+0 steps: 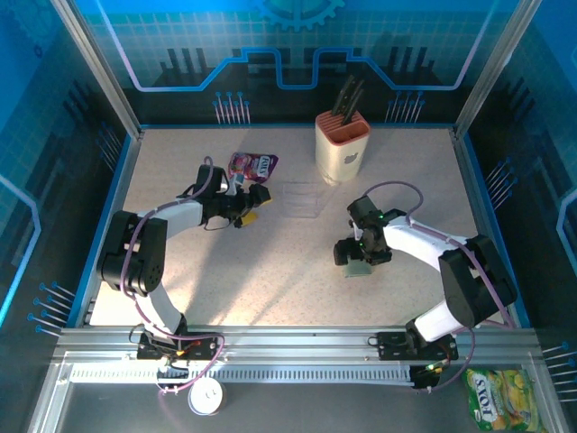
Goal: Take the credit cards out of the card holder
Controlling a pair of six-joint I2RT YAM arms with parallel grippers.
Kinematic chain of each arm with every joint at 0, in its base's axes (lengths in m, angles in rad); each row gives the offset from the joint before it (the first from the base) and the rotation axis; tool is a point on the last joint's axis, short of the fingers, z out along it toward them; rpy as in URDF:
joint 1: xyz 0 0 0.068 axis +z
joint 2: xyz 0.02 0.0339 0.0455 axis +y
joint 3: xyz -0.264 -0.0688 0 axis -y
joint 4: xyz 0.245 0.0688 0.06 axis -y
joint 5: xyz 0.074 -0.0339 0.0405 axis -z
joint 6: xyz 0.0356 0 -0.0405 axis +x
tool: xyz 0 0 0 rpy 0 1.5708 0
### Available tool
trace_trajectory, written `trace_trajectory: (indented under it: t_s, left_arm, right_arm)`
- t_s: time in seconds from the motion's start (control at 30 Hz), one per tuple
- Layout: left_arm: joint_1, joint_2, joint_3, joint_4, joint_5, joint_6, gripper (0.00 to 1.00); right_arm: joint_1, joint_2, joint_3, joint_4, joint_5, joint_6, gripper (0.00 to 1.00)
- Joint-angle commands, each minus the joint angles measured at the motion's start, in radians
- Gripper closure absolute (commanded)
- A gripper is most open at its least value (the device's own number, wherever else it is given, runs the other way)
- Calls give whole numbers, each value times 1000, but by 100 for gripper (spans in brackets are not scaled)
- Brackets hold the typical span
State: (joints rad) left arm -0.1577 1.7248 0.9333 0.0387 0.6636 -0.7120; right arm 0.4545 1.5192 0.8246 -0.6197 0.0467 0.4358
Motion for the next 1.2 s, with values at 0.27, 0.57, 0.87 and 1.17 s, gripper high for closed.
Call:
trace_trajectory:
  t_s: [0.27, 0.57, 0.87, 1.17]
  left_arm:
    - [-2, 15, -28, 81, 24, -34, 6]
    - [-4, 35, -41, 131, 27, -54, 7]
    - [-5, 37, -33, 118, 30, -29, 7]
    - [-5, 22, -86, 170, 30, -40, 7]
  right_arm:
    - [67, 77, 85, -64, 112, -36, 13]
    - [80, 88, 102, -71, 127, -35, 19]
    - [145, 102, 164, -62, 82, 58, 27]
    - [310, 228, 341, -79, 95, 191, 28]
